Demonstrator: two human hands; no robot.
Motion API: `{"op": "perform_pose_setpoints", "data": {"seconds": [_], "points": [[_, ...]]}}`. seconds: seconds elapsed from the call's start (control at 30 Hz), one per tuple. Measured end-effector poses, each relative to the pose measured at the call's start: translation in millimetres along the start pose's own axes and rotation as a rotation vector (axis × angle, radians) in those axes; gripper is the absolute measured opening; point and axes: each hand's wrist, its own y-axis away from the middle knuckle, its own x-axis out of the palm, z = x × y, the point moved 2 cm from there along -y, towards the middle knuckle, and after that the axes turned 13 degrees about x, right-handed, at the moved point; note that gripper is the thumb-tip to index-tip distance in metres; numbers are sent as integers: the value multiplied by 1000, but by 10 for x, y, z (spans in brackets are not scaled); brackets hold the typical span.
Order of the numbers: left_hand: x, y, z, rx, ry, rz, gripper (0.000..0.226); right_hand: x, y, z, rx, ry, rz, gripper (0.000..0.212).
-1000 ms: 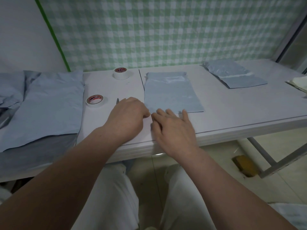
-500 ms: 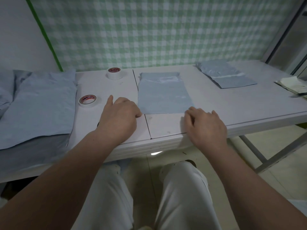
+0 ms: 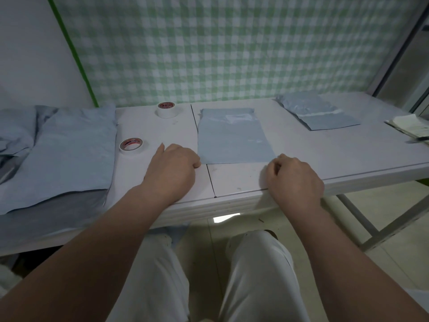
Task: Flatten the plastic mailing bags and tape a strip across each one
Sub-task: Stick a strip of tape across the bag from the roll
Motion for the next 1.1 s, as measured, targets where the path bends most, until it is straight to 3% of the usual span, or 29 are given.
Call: {"op": "perform_pose_setpoints", "data": {"seconds": [0.17,0.3,0.43,0.63,0.73,0.8,0.87,0.97,1.1], "points": [[-26,-4,143,9,61,-31,40,-23,-2,35,29,-41,20,30],[-190,1,456,-272,101,-208,41,-69,-18,26,15,-107,70,29],[-285,11,539,-498,-13,-48,46,-202,-60,105,27,-271,62,38],[-274,-100,621,-538,-101,-87,38,-234,-158,387,-112,-404,113,34],[-284,-215,595,-459,-98,-152,37,-173,-246,529,-186,-430,207,29],[-336,-342,472,-362,111,-286,33,-121,-326,642,-207,-516,308,26],[-378,-494,296,-288,529,-346,32,-71,-417,766,-187,-672,435,23],[-374,-685,73,-214,1165,-269,29,-18,-565,933,-94,-842,662,24],[-281,-943,57,-187,1508,-201,20,42,-782,1085,-82,-886,911,25]]}}
